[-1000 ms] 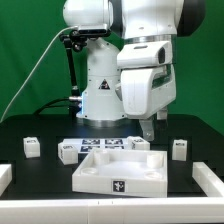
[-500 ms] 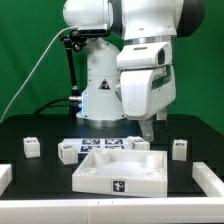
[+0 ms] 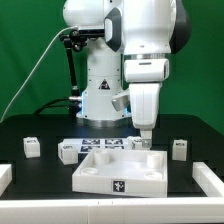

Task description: Assemble one leg

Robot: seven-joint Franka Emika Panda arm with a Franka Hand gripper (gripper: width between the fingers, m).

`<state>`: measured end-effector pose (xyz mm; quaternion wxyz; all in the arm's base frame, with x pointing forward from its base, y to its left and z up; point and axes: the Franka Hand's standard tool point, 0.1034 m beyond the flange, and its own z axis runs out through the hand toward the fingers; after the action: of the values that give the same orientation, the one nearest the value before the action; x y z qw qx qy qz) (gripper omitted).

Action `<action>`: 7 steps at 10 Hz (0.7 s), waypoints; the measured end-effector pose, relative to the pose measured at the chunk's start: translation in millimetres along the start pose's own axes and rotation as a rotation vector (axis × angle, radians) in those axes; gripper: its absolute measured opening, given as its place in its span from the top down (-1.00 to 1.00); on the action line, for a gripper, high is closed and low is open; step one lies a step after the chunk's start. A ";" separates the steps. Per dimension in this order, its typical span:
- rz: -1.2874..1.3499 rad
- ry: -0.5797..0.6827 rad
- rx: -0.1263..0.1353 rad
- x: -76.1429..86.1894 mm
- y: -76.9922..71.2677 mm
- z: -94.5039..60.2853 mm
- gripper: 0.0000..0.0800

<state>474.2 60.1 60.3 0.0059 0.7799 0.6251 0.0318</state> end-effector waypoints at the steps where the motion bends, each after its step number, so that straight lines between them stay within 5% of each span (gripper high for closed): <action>1: 0.011 -0.003 0.002 -9.4 -9.0 4.3 -0.63; 5: 0.008 -0.003 0.004 -9.7 -9.2 6.0 -0.63; 7: 0.004 0.014 0.000 -16.2 -27.7 24.3 -0.63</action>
Offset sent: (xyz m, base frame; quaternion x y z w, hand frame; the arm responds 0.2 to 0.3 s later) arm 0.0000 0.0000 0.0000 0.0000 0.0000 0.0000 1.0000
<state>445.1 51.1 34.0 0.0013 0.7809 0.6235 0.0371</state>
